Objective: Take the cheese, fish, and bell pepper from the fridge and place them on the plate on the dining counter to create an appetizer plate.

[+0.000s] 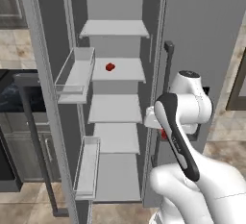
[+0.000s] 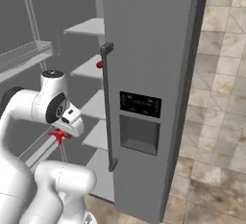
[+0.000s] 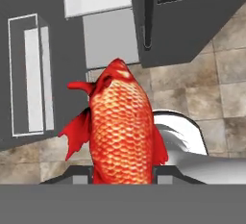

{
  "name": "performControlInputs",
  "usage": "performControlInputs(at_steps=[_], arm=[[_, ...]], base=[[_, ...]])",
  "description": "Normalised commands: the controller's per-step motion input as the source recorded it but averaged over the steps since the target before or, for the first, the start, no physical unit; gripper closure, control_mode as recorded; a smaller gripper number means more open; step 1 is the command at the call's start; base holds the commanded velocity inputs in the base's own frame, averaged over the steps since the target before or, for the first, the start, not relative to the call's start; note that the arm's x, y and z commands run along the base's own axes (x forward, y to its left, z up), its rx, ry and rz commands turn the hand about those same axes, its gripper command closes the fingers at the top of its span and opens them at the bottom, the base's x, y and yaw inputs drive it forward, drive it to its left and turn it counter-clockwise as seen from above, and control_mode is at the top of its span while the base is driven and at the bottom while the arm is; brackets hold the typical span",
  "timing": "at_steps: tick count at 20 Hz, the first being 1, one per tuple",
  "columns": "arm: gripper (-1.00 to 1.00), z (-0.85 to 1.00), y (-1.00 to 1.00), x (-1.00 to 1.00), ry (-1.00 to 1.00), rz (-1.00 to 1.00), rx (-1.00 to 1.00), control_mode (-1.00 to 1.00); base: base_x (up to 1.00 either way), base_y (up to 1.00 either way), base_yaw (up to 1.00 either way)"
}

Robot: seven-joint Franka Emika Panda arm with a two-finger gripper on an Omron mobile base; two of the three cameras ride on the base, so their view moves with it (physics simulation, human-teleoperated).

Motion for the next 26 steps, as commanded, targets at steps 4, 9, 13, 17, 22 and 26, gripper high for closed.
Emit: performControlInputs(at_steps=[4, 9, 13, 17, 22, 26], arm=[[1.0, 0.0, 0.0, 0.0, 0.0, 0.0, 0.0, 1.0], [1.0, 0.0, 0.0, 0.0, 0.0, 0.0, 0.0, 1.0], [1.0, 0.0, 0.0, 0.0, 0.0, 0.0, 0.0, 1.0], [1.0, 0.0, 0.0, 0.0, 0.0, 0.0, 0.0, 1.0], [1.0, 0.0, 0.0, 0.0, 0.0, 0.0, 0.0, 1.0], [1.0, 0.0, 0.0, 0.0, 0.0, 0.0, 0.0, 1.0]], base=[[-0.01, -1.0, 0.0], [0.0, -1.0, 0.0], [0.0, -1.0, 0.0], [-0.03, -1.0, 0.0], [-0.33, -1.0, 0.06], [-0.64, -1.0, 0.13]])
